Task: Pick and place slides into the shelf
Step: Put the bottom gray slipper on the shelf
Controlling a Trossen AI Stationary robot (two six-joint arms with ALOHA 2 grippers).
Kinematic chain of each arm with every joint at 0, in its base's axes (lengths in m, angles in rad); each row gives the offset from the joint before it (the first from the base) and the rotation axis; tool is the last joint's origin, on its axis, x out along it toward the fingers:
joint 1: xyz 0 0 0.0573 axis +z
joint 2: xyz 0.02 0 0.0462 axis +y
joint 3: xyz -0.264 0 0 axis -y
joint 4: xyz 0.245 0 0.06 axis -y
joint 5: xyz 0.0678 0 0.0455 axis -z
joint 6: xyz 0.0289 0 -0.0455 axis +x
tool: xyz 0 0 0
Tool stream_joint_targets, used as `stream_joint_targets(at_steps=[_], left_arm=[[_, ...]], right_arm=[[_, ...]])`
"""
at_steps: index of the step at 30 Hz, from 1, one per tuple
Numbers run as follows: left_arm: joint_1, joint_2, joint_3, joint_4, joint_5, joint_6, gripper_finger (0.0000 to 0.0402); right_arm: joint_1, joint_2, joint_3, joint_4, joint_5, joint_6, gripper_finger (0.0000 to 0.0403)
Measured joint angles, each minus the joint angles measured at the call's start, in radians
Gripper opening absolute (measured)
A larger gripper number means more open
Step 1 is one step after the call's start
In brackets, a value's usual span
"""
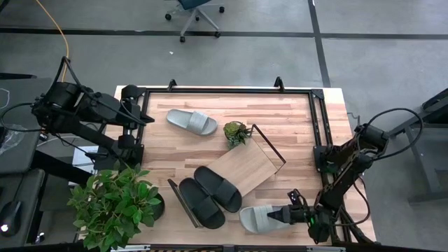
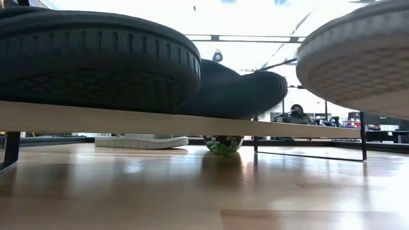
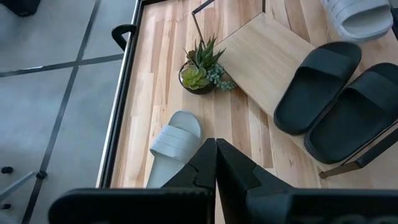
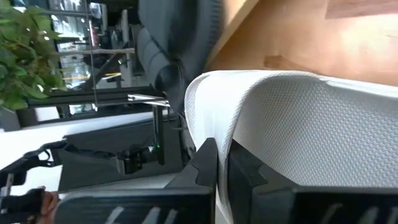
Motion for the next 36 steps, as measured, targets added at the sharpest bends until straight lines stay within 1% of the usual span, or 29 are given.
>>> stream_joint_targets(at_steps=[7,11,13,16,18,20,22,24,26,31,36], left_arm=[[0.000,0.000,0.000,-0.007,0.000,-0.008,0.0000],[0.000,0.000,0.000,-0.007,0.000,-0.008,0.0000],[0.000,0.000,0.000,-0.007,0.000,-0.008,0.0000],[0.000,0.000,0.000,-0.007,0.000,-0.007,0.0000],[0.000,0.000,0.000,-0.007,0.000,-0.008,0.0000],[0.000,0.000,0.000,-0.007,0.000,-0.008,0.0000],[0.000,0.000,0.000,-0.007,0.000,-0.010,0.0000],[0.000,0.000,0.000,-0.007,0.005,-0.012,0.0001],[0.000,0.000,0.000,-0.007,0.006,-0.017,0.0001],[0.000,0.000,0.000,-0.007,0.011,-0.034,0.0001],[0.000,0.000,0.000,-0.007,0.035,-0.035,0.0001]], right_arm=[[0.037,0.000,0.000,0.004,0.088,0.027,0.0000],[0.070,0.000,0.000,0.011,0.206,0.053,0.0000],[0.078,0.000,0.000,0.025,0.285,0.056,0.0000],[0.048,0.000,0.000,0.045,0.423,0.073,0.0000],[0.005,-0.001,0.000,0.055,0.471,0.074,0.0000],[-0.043,-0.008,0.000,0.060,0.453,0.070,0.0000],[-0.092,-0.014,0.005,0.068,0.408,0.039,0.0000],[-0.137,-0.026,0.018,0.069,0.364,-0.007,0.0000],[-0.173,-0.038,0.033,0.070,0.347,-0.055,0.0000],[-0.234,-0.040,0.070,0.062,0.408,-0.097,0.0000],[-0.286,-0.040,0.072,0.041,0.416,-0.083,0.0000]])
